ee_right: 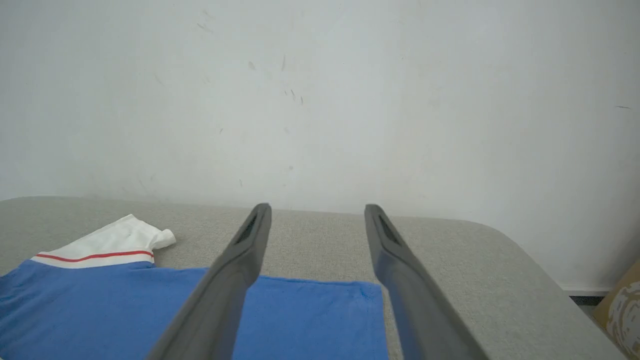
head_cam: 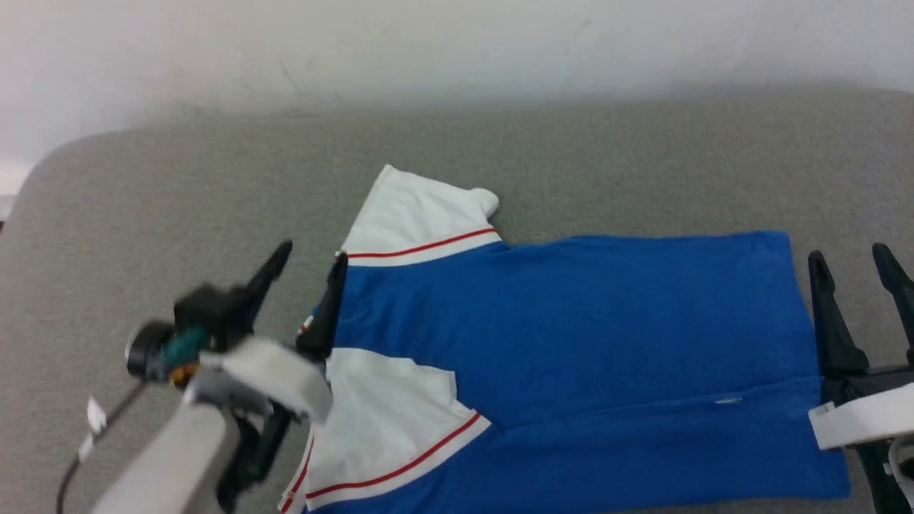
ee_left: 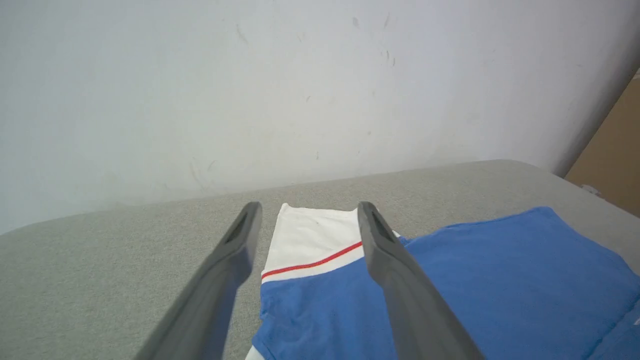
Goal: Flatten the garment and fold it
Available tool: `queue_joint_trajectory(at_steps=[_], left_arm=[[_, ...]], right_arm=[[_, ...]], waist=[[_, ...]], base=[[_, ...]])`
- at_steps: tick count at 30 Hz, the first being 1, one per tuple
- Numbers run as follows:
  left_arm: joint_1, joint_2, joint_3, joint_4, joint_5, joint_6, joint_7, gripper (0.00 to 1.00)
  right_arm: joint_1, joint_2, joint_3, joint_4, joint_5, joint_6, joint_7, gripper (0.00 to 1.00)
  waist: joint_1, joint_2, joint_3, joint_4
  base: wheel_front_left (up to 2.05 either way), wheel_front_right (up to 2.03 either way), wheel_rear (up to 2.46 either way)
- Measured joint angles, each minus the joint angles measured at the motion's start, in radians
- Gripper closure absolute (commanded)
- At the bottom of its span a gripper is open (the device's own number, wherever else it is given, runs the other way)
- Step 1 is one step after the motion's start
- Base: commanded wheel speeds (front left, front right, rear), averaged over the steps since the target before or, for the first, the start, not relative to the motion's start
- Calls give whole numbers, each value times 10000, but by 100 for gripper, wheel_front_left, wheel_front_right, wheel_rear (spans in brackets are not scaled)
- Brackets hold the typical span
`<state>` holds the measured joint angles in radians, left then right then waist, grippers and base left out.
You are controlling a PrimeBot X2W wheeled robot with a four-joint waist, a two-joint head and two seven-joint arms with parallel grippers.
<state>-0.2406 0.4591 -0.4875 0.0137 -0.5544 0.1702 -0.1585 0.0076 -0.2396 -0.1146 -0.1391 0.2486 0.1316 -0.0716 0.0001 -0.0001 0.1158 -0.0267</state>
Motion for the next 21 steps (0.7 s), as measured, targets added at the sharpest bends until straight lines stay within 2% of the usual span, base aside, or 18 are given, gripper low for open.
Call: queue_joint_trajectory(at_steps=[7, 12, 18, 21], left_arm=[[-3428, 796, -441, 1129, 104, -1218, 3141, 0], [-5793, 1162, -792, 2773, -15, -2265, 5634, 0], [-7728, 1327, -1141, 4683, -274, -2679, 8167, 0], [-8156, 1333, -1227, 5288, -485, -2750, 8962, 0]], right_arm=[[-557, 272, 362, -81, -100, 0, -291, 0], [-966, 412, 552, 92, 117, 0, -614, 0], [-1320, 564, 744, 543, 347, 0, -1001, 0], [-1464, 619, 872, 708, 407, 0, -1139, 0]], waist=[[1, 0, 1117, -631], [3, 0, 1991, -1228], [2, 0, 2842, -2082], [1, 0, 3189, -2491]], base=[[0, 0, 0], [0, 0, 0], [0, 0, 0], [0, 0, 0]])
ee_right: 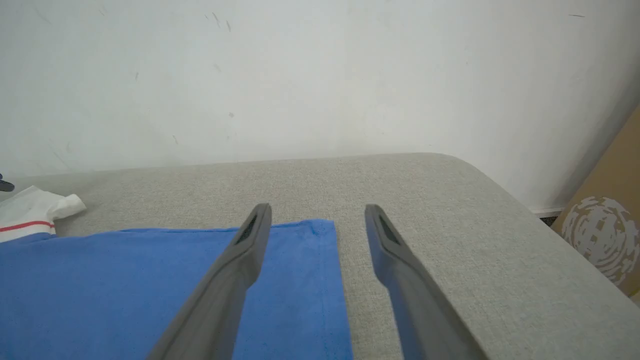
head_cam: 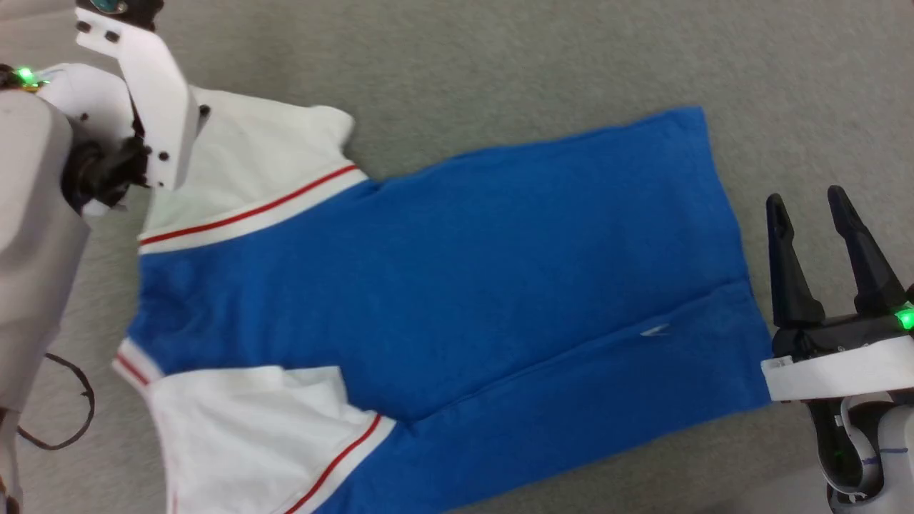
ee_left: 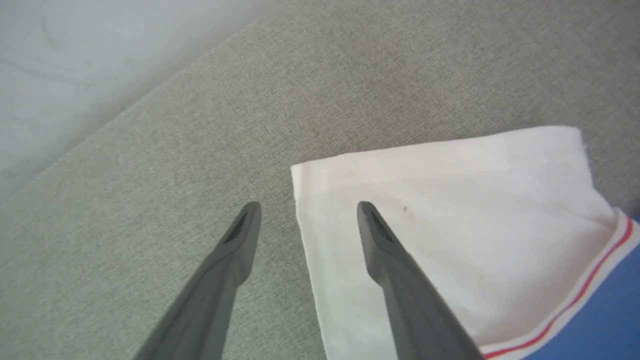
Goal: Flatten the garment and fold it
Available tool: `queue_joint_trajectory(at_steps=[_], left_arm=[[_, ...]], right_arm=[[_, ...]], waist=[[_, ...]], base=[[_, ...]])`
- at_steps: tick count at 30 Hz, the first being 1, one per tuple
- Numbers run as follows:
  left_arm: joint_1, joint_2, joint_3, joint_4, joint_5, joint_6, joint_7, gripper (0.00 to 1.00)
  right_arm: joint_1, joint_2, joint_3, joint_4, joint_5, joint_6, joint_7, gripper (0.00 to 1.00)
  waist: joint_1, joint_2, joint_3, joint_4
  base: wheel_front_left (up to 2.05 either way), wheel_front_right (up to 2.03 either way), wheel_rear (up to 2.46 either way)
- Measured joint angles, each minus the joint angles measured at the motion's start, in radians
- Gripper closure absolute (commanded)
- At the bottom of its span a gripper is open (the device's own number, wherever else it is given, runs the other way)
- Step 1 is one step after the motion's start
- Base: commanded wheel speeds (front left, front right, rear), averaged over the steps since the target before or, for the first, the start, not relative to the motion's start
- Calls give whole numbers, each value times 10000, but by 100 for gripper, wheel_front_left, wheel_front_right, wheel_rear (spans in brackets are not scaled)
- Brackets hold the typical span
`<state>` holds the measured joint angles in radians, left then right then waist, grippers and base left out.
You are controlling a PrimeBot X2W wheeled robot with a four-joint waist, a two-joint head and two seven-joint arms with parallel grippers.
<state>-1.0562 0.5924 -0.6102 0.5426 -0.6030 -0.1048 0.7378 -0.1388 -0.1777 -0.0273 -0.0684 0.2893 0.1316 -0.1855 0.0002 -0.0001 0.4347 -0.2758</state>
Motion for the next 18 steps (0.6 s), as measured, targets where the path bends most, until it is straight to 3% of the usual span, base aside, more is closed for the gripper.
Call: queue_joint_trajectory(at_steps=[7, 8, 9, 10, 14, 18], left_arm=[[-636, 82, 54, 736, -313, 130, 1198, 0], [-741, 100, 56, 779, -326, 132, 1363, 5], [-822, 111, 88, 805, -397, 138, 1528, 58], [-882, 127, 151, 821, -485, 186, 1680, 100], [-977, 36, 293, 719, -959, 186, 2006, 100], [-829, -84, 247, 535, -907, 182, 1365, 100]], right_arm=[[-146, 10, 27, 240, 105, 0, -128, 0], [-163, 6, 19, 261, 105, 0, -157, 0], [-171, 4, 15, 278, 105, 0, -188, 0], [-174, 2, 4, 291, 107, 0, -188, 0], [-188, -90, -148, 337, 117, 0, -174, 0], [-221, -571, -242, 334, 81, 0, 228, 0]], waist=[[-3, 0, 690, -688], [-4, 0, 770, -749], [-4, 0, 844, -800], [-4, 1, 912, -843], [-3, 1, 1049, -846], [-2, 1, 998, -645]], base=[[0, 0, 0], [0, 0, 0], [0, 0, 0], [0, 0, 0], [0, 0, 0], [0, 0, 0]])
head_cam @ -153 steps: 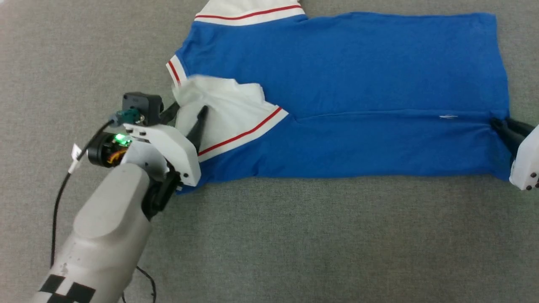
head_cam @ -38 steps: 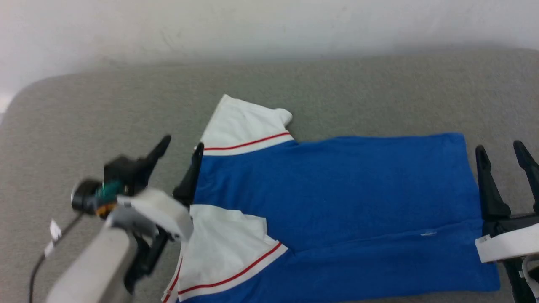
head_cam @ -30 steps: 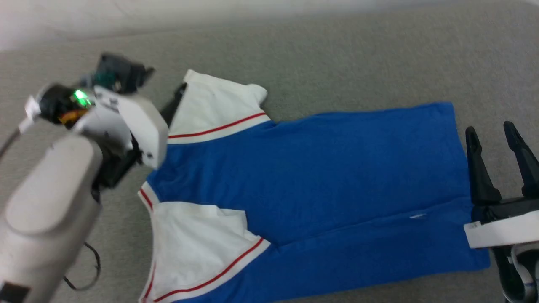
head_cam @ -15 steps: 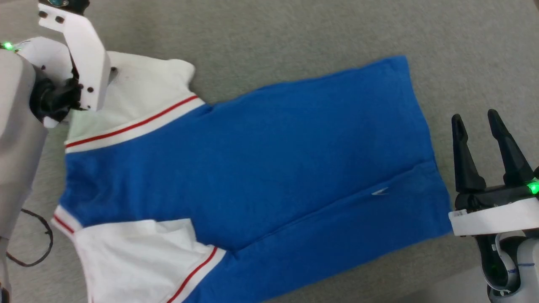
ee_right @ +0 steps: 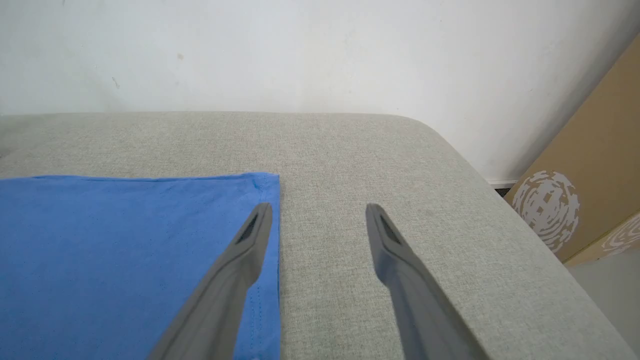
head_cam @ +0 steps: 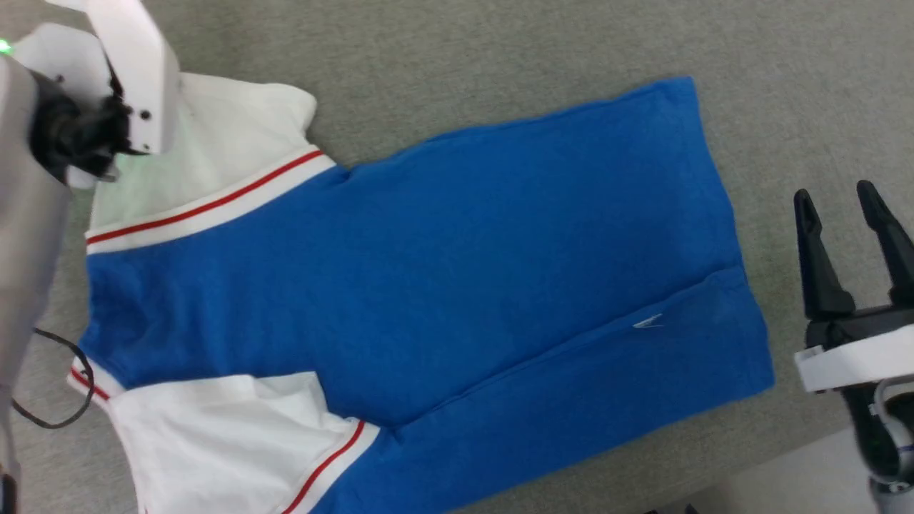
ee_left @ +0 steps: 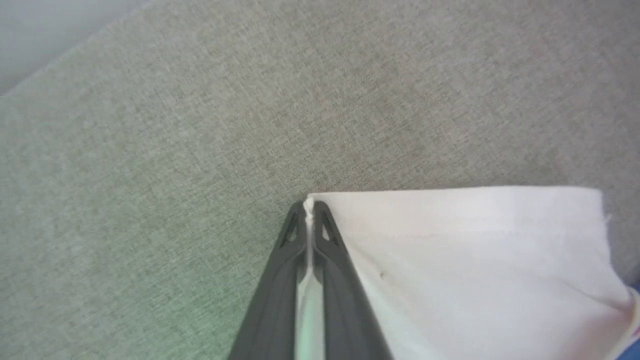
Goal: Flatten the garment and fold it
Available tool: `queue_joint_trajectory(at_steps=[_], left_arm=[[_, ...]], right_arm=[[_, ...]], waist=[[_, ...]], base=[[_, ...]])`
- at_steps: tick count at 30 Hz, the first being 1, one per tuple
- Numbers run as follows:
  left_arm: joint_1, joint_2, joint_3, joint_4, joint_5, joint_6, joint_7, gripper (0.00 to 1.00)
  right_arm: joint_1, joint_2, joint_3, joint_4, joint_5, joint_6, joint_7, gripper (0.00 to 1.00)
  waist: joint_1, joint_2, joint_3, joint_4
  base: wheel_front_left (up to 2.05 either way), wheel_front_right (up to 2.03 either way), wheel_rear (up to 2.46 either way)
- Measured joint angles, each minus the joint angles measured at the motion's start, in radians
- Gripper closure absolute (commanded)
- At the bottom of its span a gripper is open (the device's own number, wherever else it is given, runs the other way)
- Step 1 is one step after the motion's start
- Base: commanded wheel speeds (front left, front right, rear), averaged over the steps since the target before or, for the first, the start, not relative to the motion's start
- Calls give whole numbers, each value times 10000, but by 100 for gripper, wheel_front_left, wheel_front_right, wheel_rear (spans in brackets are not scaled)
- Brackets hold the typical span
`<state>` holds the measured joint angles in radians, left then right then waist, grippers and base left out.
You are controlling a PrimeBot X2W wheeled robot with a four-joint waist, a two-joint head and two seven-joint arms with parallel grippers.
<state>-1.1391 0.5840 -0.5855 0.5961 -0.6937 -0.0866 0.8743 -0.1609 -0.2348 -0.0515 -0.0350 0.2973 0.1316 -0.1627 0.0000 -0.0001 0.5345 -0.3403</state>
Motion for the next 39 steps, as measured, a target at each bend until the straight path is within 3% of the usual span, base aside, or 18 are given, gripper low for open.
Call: queue_joint_trajectory(at_steps=[5, 13, 19, 25, 34, 35, 36, 39], left_arm=[[502, -288, -253, -303, 414, -58, -1712, 100], [1087, -629, -571, -1710, 867, -178, -3791, 100], [2052, -604, -694, -3668, 1064, 190, -4504, 100], [3124, -616, -972, -5624, 1260, 709, -4790, 100], [3871, -631, -1145, -6934, 1369, 1151, -5072, 100], [3940, -629, -1137, -6962, 1369, 1187, -5147, 100], [3998, -627, -1135, -6974, 1369, 1227, -5202, 100], [4115, -625, -1116, -6972, 1383, 1289, -5415, 100]], right_arm=[[-319, -1273, 387, -27, 314, 4, 1419, 0], [-1632, -3651, 1580, 548, 1908, 0, 4957, 0], [-2904, -4792, 2600, 1655, 2867, 6, 6778, 0], [-4075, -5490, 3534, 2964, 2934, 0, 7446, 0], [-4988, -5691, 4813, 4621, 2847, 0, 7515, 0], [-5062, -5730, 4876, 4746, 2947, 0, 7530, 60], [-5126, -5783, 4957, 4826, 2989, 0, 7517, 98], [-5213, -5787, 5223, 5014, 3124, 17, 7290, 100]], waist=[[1, 0, -307, 402], [-1, 0, -835, 1509], [0, 0, -1062, 2479], [-1, 0, -1105, 3419], [-1, 0, -995, 4384], [-1, 0, -983, 4447], [-1, 0, -975, 4498], [-1, 0, -1014, 4561]], base=[[0, 0, 0], [0, 0, 0], [0, 0, 0], [0, 0, 0], [0, 0, 0], [0, 0, 0], [0, 0, 0], [0, 0, 0]])
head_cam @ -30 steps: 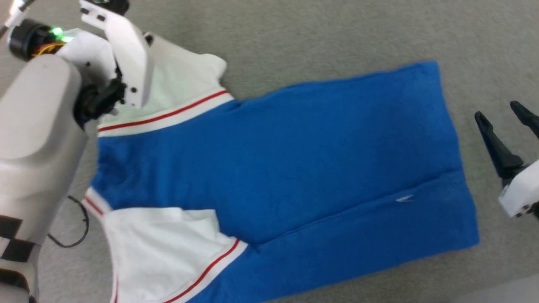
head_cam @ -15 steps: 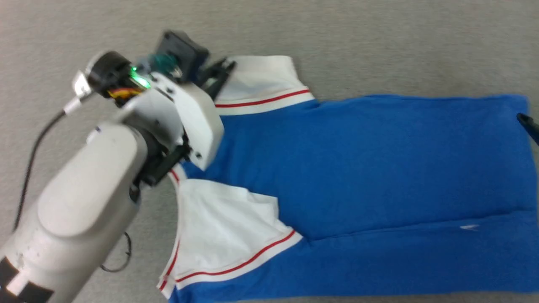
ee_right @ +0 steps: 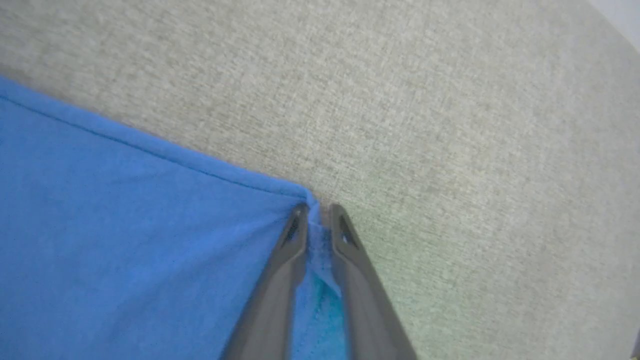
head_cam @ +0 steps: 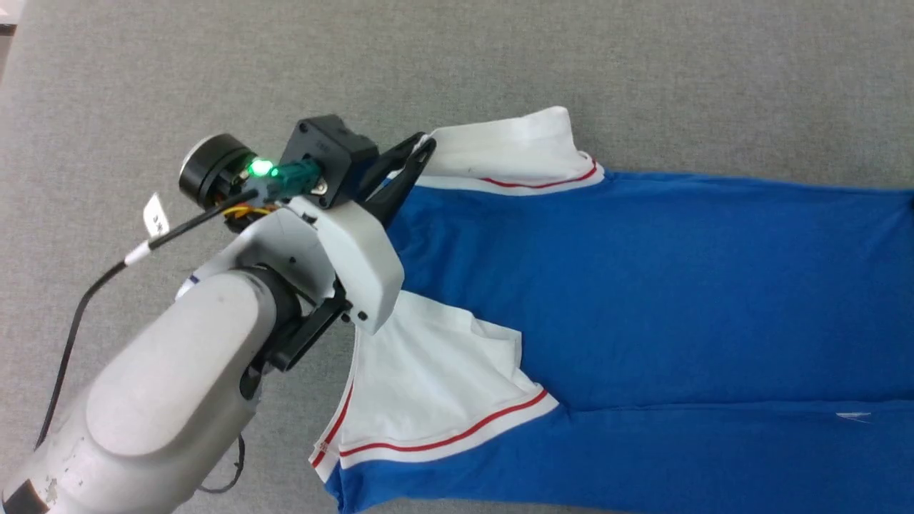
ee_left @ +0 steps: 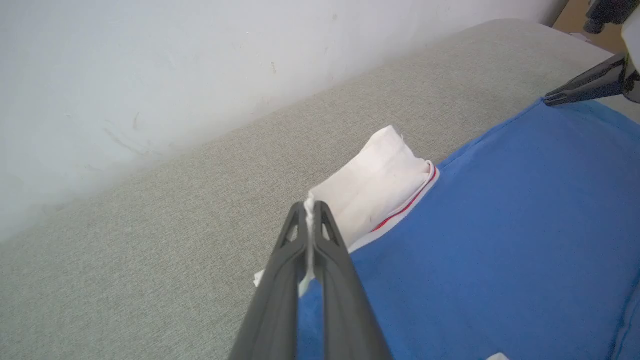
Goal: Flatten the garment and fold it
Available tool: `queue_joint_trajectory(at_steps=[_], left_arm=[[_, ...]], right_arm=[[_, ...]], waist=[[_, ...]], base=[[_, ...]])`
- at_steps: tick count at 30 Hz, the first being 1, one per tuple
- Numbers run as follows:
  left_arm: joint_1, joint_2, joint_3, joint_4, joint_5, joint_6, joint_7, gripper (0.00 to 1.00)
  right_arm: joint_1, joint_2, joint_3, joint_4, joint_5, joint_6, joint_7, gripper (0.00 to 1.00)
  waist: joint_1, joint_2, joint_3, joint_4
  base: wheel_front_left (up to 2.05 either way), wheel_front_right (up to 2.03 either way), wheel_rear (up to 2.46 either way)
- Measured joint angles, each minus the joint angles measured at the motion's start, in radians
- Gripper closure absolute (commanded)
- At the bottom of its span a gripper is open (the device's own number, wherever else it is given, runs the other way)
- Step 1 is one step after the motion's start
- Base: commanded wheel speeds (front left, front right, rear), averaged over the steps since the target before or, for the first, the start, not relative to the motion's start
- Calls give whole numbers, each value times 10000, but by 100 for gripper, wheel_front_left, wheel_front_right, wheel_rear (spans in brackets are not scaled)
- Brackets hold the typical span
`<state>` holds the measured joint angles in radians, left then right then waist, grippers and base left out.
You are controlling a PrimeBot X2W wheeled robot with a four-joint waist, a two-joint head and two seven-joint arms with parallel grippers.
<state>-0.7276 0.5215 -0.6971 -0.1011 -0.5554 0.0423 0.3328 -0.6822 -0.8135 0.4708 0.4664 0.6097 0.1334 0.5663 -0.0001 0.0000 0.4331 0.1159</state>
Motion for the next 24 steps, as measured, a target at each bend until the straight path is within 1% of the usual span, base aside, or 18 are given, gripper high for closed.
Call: queue_joint_trajectory(at_steps=[5, 8, 11, 14, 17, 20, 24], left_arm=[[486, 33, 153, 29, -69, 219, -485, 100], [928, 148, 347, -61, -209, 418, -723, 100], [1586, 322, 600, -322, -548, 713, -878, 100], [2507, 627, 828, -665, -800, 1145, -965, 100], [3603, 859, 976, -1072, -1120, 1580, -991, 100], [4691, 951, 1051, -1429, -1551, 1898, -1064, 100], [5998, 1162, 989, -1390, -1998, 2061, -1133, 100]], right_arm=[[-21, 159, 125, 385, 127, -2, -1221, 100], [135, 224, -12, 318, 163, -4, -2052, 100], [581, 213, -391, 54, 161, -4, -2757, 100], [1382, 244, -915, -403, 111, -4, -3283, 100], [2499, 401, -1662, -963, 52, -4, -3486, 100], [3856, 738, -2493, -1609, -61, -4, -3469, 100], [5701, 1329, -3313, -2512, -324, -4, -3024, 100]], waist=[[1, 0, -304, -56], [1, 0, -628, -126], [0, 0, -1028, -198], [0, 0, -1469, -282], [-1, 1, -1918, -372], [-2, 1, -2329, -453], [-3, 1, -2745, -550]], base=[[0, 0, 0], [0, 0, 0], [0, 0, 0], [0, 0, 0], [0, 0, 0], [0, 0, 0], [0, 0, 0]])
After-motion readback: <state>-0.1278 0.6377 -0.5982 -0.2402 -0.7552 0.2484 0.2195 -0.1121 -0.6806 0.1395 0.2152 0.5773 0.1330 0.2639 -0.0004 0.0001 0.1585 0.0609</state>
